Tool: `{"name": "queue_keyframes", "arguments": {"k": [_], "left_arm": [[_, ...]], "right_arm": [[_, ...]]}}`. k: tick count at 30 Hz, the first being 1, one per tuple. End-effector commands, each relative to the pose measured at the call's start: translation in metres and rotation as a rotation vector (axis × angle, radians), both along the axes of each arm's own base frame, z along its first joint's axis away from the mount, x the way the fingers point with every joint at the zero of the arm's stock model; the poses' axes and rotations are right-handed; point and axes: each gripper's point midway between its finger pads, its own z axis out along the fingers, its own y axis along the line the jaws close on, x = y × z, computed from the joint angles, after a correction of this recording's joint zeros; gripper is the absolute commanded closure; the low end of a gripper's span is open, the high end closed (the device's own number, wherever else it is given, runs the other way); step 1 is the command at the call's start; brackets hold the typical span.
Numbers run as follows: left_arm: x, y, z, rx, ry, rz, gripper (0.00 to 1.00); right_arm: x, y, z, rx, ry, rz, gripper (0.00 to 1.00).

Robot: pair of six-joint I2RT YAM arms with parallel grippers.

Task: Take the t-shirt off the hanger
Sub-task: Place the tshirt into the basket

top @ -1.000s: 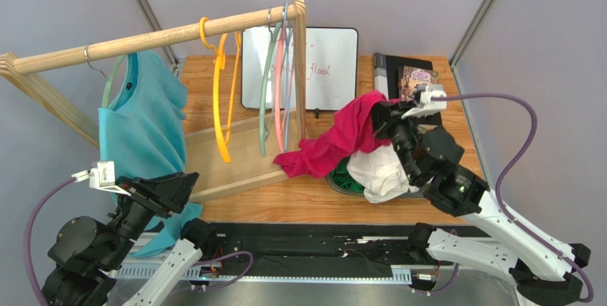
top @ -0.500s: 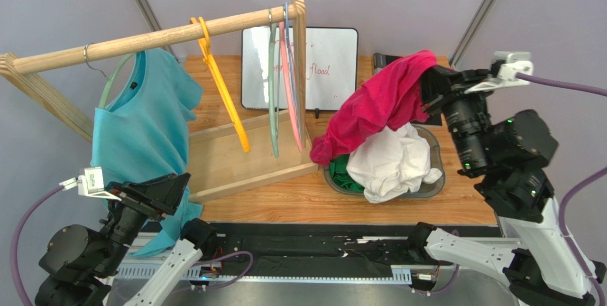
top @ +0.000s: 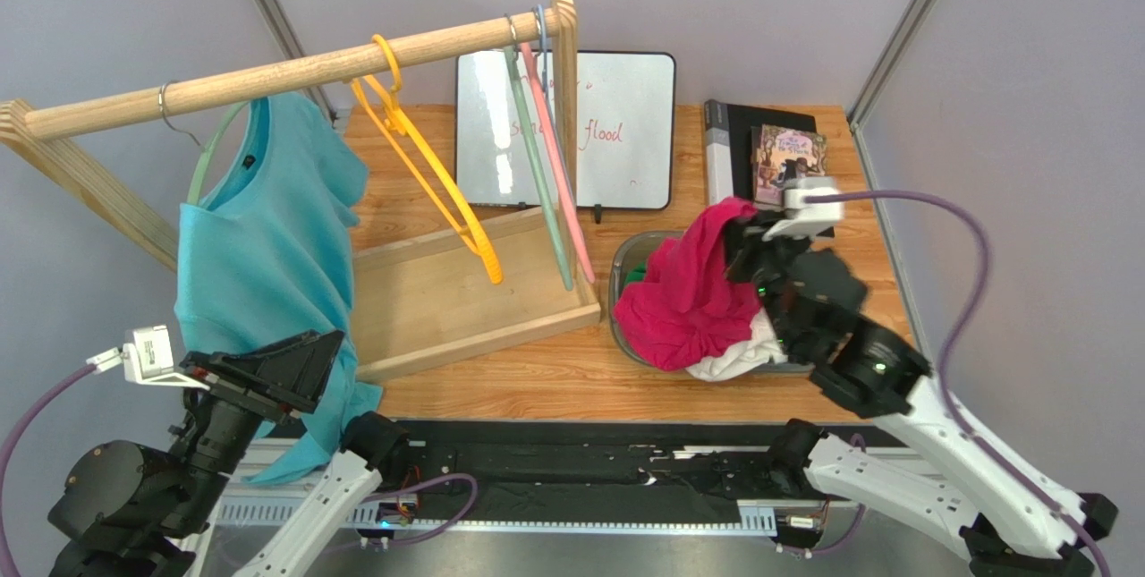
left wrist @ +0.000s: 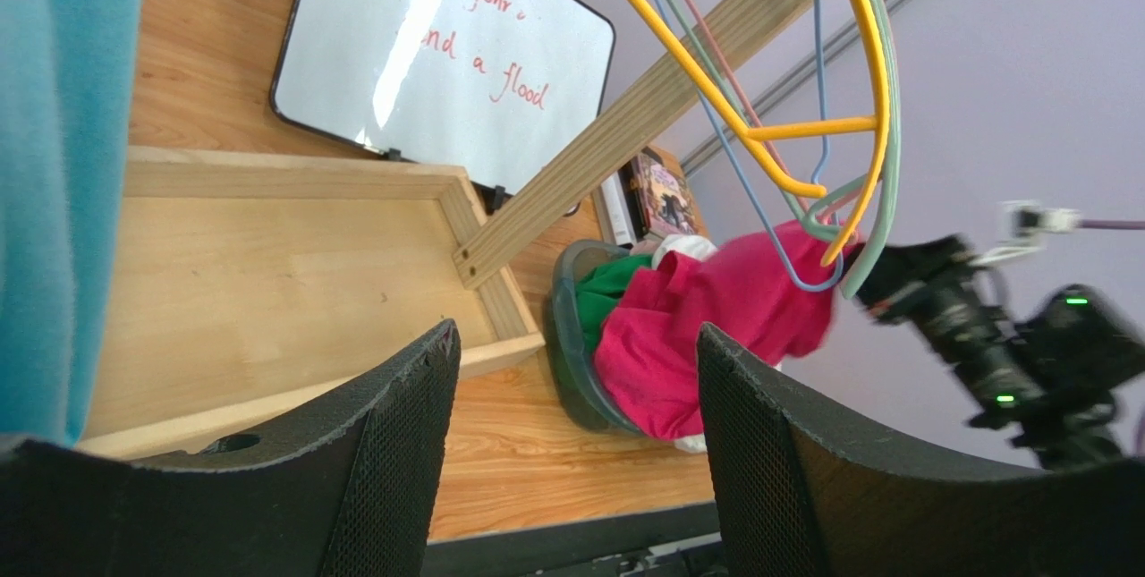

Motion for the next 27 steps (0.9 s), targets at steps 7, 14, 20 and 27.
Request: {"name": "queue_keyframes", "arguments": {"k": [7,14,20,27], "left_arm": [[0.002,0.001,0.030,0.095,-0.008,-0.002,0.30],[0.041,-0.007,0.057,0.289,0.128,0.023,0.35],[0.050,0.028,0.102,0.386,0.054,0.206,0.36],[0.050,0.057,0.113,0.449,0.057,0.351,0.35]], "right_arm": [[0.010,-0.016,-0.197,0.183,0.440,-0.246,1.00],[-0.002,-0.025,-0.236,0.218,0.561,-0.296,0.93],[-0.015,-0.017,-0.194,0.152,0.548,-0.149,0.34],[-0.043,-0.004,-0.143,0.186,0.453,0.081,0.00]]}}
